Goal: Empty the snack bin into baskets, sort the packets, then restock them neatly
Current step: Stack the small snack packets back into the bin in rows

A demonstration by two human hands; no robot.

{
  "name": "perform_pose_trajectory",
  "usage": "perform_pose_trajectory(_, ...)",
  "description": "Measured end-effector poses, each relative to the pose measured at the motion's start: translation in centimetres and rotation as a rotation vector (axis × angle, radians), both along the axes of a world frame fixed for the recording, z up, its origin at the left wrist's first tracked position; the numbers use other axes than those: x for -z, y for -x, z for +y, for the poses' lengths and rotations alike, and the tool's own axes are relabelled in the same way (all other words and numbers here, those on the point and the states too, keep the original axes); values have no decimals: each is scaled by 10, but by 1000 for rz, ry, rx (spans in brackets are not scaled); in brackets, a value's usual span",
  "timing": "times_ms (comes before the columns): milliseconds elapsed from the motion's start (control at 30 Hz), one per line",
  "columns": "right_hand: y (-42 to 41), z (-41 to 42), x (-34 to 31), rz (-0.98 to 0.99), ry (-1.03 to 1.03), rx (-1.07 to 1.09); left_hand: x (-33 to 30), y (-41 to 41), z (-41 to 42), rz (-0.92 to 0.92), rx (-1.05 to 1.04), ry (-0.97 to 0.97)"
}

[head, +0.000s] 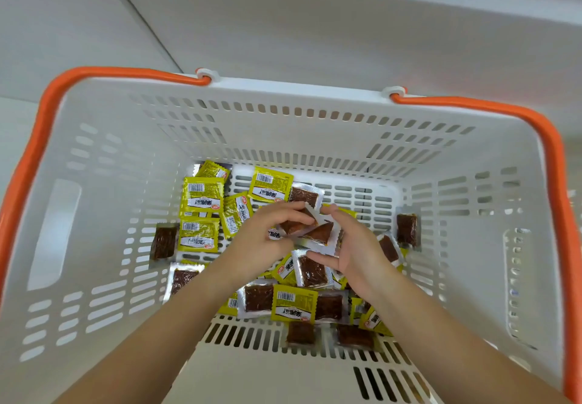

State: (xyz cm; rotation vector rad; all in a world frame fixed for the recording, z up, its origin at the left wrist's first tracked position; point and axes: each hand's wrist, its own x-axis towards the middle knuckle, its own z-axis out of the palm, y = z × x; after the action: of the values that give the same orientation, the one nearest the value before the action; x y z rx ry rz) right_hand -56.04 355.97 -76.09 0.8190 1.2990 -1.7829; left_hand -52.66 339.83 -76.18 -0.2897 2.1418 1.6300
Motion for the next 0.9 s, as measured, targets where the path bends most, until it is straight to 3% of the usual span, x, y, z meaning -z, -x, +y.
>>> perform_pose_trajectory(67,-2,1,3,9,6,-39,-3,-2,3,-130,-14,-165)
perform_pose_trajectory(133,-4,2,7,9,10,-49,-1,-2,8,-200,-183,-258)
perform_pose_trajectory(233,-5,2,8,45,2,-85,6,-2,13,-206,-287,-111)
perform_pose_trajectory(433,-6,-2,6,-11,-46,-97,12,-4,1,-264,-162,-86)
perform_pose_trajectory(633,-3,1,5,31,-34,-254,9,-3,-10,-308,-109,-158)
perform_pose_trajectory(900,-5,3,7,48,-65,-409,5,-1,-7,-219,169,-56)
